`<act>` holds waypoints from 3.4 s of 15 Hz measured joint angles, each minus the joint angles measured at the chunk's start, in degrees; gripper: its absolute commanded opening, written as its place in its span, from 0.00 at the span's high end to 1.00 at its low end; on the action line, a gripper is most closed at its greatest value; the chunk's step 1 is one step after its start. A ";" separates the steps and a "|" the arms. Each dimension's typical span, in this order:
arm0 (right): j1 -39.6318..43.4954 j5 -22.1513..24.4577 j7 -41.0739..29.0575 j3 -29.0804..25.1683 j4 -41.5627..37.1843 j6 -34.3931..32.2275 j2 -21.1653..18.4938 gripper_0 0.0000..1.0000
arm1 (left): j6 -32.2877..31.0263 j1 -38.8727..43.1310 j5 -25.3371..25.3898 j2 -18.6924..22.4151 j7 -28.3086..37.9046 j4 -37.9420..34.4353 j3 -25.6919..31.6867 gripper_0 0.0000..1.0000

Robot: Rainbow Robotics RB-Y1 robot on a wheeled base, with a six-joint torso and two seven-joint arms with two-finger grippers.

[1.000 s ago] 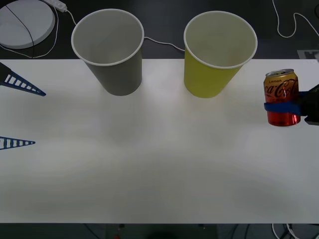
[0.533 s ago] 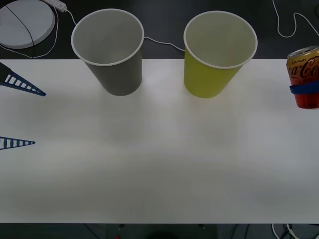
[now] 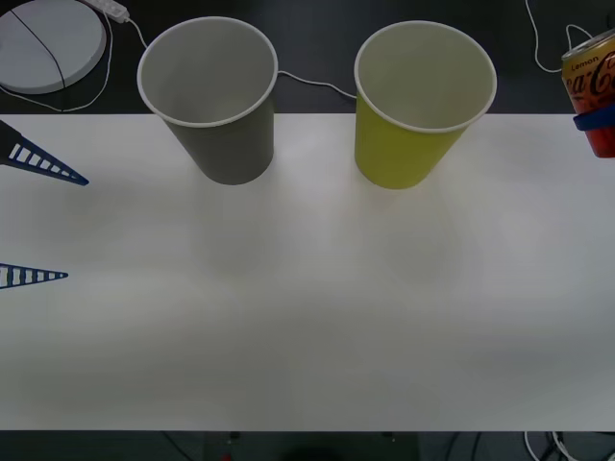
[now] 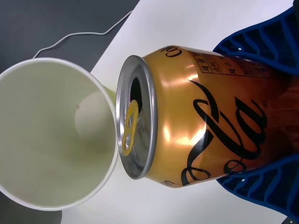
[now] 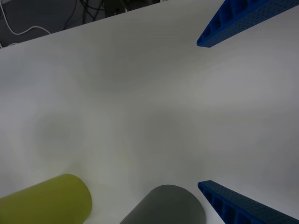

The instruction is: Put the can into the green bin and the plastic bottle into the gray bin

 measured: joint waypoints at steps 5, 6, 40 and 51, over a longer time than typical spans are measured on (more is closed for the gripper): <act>-15.59 7.61 0.00 14.85 3.47 -0.95 2.62 1.00 | 0.00 0.00 0.00 0.00 0.00 0.00 0.00 0.00; -18.42 9.39 0.00 17.22 4.58 -1.11 4.39 1.00 | 0.00 0.00 0.00 0.00 0.00 0.00 0.00 0.00; -18.47 9.28 14.86 13.52 2.02 -1.12 10.68 0.00 | 0.00 0.00 0.00 0.00 0.00 0.00 0.00 0.00; 16.09 -3.45 34.47 -12.03 -13.96 0.51 8.39 0.00 | 0.00 0.00 0.00 0.00 0.00 0.00 0.00 0.00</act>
